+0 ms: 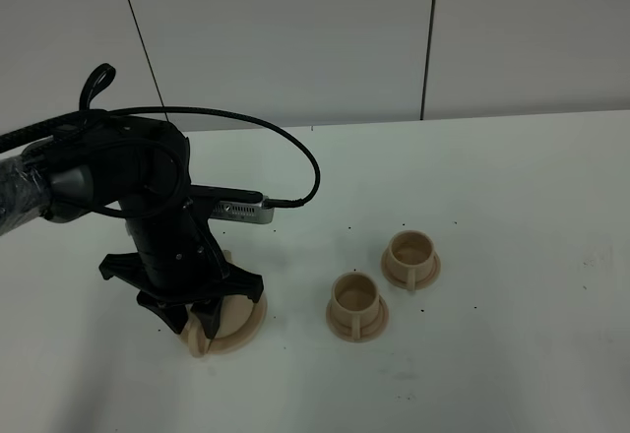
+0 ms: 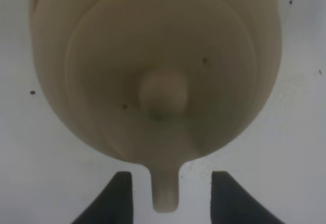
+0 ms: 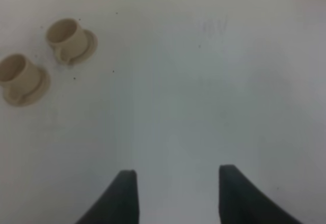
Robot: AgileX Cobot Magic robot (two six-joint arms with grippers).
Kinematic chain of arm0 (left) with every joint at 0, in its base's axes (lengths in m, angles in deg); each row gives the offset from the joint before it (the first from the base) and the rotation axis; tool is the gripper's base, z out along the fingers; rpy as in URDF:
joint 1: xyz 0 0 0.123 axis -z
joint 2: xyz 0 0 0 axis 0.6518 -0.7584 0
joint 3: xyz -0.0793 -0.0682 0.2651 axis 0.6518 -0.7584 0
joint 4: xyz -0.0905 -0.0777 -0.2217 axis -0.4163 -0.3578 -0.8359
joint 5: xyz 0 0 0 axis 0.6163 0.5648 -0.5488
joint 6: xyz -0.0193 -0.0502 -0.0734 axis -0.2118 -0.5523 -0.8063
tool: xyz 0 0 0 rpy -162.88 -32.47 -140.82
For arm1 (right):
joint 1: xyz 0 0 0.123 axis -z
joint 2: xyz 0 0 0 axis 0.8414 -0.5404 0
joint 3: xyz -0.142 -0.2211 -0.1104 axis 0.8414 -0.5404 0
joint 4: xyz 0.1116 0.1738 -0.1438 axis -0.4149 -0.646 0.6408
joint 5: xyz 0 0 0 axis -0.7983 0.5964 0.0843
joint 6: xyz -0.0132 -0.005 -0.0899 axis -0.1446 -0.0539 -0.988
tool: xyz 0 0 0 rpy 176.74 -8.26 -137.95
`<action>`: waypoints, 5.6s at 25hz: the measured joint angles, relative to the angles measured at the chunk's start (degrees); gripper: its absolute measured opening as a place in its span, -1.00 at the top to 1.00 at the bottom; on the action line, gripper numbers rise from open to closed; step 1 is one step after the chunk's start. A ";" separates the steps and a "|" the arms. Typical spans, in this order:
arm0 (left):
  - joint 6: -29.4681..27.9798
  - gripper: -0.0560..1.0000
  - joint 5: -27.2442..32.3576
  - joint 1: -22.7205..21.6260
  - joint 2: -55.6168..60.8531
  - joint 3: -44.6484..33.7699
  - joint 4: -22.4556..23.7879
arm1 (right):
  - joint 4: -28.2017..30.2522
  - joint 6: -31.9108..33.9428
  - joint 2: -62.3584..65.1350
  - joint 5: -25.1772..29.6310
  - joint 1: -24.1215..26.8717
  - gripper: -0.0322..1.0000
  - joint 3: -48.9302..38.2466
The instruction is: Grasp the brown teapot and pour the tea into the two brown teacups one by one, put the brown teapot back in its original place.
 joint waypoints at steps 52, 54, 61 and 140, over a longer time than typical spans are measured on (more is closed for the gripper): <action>0.20 0.25 3.09 0.00 -2.44 1.98 1.26 | 0.00 0.00 0.00 0.00 0.00 0.24 0.00; 0.20 0.29 3.04 0.00 -2.44 1.98 1.26 | 0.00 0.00 0.00 0.00 0.00 0.24 0.00; 0.20 0.53 2.63 0.00 -2.44 1.98 1.47 | 0.00 0.00 0.00 0.00 0.00 0.24 0.00; 83.96 0.56 -9.20 0.00 6.17 1.98 -4.24 | 0.00 -0.04 0.00 0.00 0.00 0.24 0.00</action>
